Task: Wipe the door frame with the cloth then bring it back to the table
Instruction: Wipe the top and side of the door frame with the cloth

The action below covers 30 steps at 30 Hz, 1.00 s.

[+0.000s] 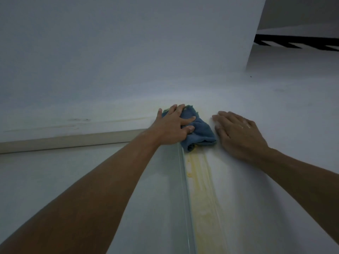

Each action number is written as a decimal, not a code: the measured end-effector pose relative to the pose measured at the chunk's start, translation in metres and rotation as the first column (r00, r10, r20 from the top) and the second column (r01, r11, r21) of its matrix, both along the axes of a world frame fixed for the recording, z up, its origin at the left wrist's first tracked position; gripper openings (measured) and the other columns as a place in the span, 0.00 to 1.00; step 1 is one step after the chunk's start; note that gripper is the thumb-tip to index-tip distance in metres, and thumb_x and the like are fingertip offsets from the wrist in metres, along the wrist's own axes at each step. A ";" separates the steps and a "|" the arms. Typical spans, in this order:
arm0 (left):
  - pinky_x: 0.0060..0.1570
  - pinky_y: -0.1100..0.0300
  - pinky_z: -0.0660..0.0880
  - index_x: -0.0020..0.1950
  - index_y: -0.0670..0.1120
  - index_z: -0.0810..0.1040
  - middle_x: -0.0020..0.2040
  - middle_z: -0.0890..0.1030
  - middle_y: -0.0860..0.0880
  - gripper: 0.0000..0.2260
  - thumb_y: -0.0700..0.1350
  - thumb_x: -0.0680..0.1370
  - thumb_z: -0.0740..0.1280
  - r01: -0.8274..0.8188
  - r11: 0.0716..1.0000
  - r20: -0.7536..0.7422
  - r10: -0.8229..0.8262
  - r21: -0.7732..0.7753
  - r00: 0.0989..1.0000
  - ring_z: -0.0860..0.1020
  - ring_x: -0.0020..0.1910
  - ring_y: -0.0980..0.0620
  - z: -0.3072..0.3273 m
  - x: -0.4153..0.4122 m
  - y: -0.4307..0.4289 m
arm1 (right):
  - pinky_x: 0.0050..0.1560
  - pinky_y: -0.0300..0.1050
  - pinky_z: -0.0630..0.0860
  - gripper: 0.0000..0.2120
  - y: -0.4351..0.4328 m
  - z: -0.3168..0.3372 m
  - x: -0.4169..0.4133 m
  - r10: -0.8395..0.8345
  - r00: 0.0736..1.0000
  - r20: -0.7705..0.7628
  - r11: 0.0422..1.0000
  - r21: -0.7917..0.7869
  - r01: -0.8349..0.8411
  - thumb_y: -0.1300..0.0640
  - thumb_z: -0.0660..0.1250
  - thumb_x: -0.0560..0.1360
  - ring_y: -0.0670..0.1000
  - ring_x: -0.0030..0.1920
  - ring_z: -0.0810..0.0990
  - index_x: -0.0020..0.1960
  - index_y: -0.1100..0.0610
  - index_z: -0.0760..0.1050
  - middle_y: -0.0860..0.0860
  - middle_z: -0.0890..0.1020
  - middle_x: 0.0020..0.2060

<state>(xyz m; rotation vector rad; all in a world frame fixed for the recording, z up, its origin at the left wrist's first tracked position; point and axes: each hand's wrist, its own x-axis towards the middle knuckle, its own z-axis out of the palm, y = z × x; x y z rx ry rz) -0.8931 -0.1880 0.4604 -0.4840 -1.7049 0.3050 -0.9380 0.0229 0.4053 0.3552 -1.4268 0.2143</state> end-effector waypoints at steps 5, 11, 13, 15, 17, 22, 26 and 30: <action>0.72 0.35 0.44 0.77 0.54 0.59 0.79 0.55 0.45 0.24 0.53 0.81 0.55 -0.309 0.950 -0.058 0.311 0.038 0.949 0.53 0.77 0.46 -0.005 0.015 0.021 | 0.77 0.53 0.51 0.23 -0.002 -0.004 0.002 -0.061 0.998 0.019 0.998 0.000 0.061 0.47 0.48 0.84 0.50 0.80 0.53 0.78 0.46 0.58 0.46 0.58 0.80; 0.66 0.37 0.61 0.67 0.43 0.68 0.71 0.65 0.40 0.28 0.58 0.73 0.52 0.090 0.927 0.010 -0.101 0.365 0.995 0.62 0.70 0.39 -0.022 -0.003 0.057 | 0.77 0.54 0.50 0.22 -0.003 -0.009 0.005 -0.062 0.998 0.009 0.998 0.003 0.062 0.47 0.47 0.84 0.50 0.80 0.52 0.78 0.46 0.58 0.47 0.57 0.80; 0.68 0.32 0.55 0.75 0.46 0.60 0.77 0.57 0.42 0.33 0.64 0.76 0.51 0.107 0.927 -0.132 -0.063 0.358 0.989 0.53 0.76 0.42 -0.033 -0.017 0.061 | 0.77 0.54 0.50 0.23 -0.002 -0.008 0.003 -0.047 0.999 0.013 0.999 0.003 0.047 0.45 0.47 0.84 0.50 0.80 0.52 0.78 0.46 0.58 0.47 0.57 0.80; 0.70 0.31 0.51 0.77 0.47 0.57 0.79 0.53 0.44 0.31 0.62 0.78 0.52 0.133 0.937 -0.189 -0.074 0.324 0.979 0.48 0.78 0.45 -0.037 -0.025 0.058 | 0.78 0.54 0.48 0.24 0.000 -0.008 0.001 -0.053 0.998 0.034 0.999 0.008 0.053 0.45 0.47 0.84 0.50 0.80 0.51 0.79 0.47 0.56 0.47 0.56 0.81; 0.71 0.33 0.50 0.77 0.48 0.56 0.79 0.52 0.45 0.28 0.59 0.80 0.52 0.157 0.943 -0.179 -0.108 0.293 0.978 0.47 0.78 0.46 -0.033 -0.027 0.053 | 0.78 0.54 0.47 0.24 0.001 -0.008 -0.001 -0.058 0.997 0.041 0.998 0.013 0.058 0.46 0.48 0.84 0.50 0.80 0.50 0.79 0.47 0.55 0.47 0.55 0.81; 0.72 0.36 0.50 0.78 0.48 0.56 0.79 0.56 0.46 0.27 0.54 0.80 0.53 0.109 0.973 -0.178 -0.073 0.203 0.981 0.52 0.77 0.47 -0.039 -0.024 0.048 | 0.78 0.53 0.48 0.24 -0.001 -0.013 0.001 -0.053 0.998 0.026 0.999 0.003 0.053 0.46 0.48 0.84 0.51 0.80 0.51 0.79 0.47 0.56 0.48 0.56 0.81; 0.73 0.37 0.46 0.79 0.49 0.53 0.80 0.52 0.47 0.27 0.54 0.80 0.52 0.073 0.981 -0.133 -0.050 0.178 0.990 0.48 0.78 0.48 -0.054 -0.021 0.047 | 0.78 0.53 0.47 0.25 -0.002 -0.018 0.000 -0.051 0.997 0.053 0.999 0.005 0.051 0.45 0.46 0.84 0.50 0.81 0.50 0.79 0.47 0.55 0.48 0.55 0.81; 0.74 0.38 0.45 0.79 0.49 0.52 0.80 0.50 0.46 0.27 0.55 0.81 0.50 0.057 0.987 -0.126 -0.038 0.151 0.991 0.46 0.78 0.48 -0.072 -0.021 0.045 | 0.78 0.52 0.46 0.31 -0.005 -0.029 0.003 -0.063 0.995 0.071 0.998 0.011 0.063 0.42 0.39 0.78 0.49 0.81 0.49 0.80 0.46 0.54 0.47 0.54 0.81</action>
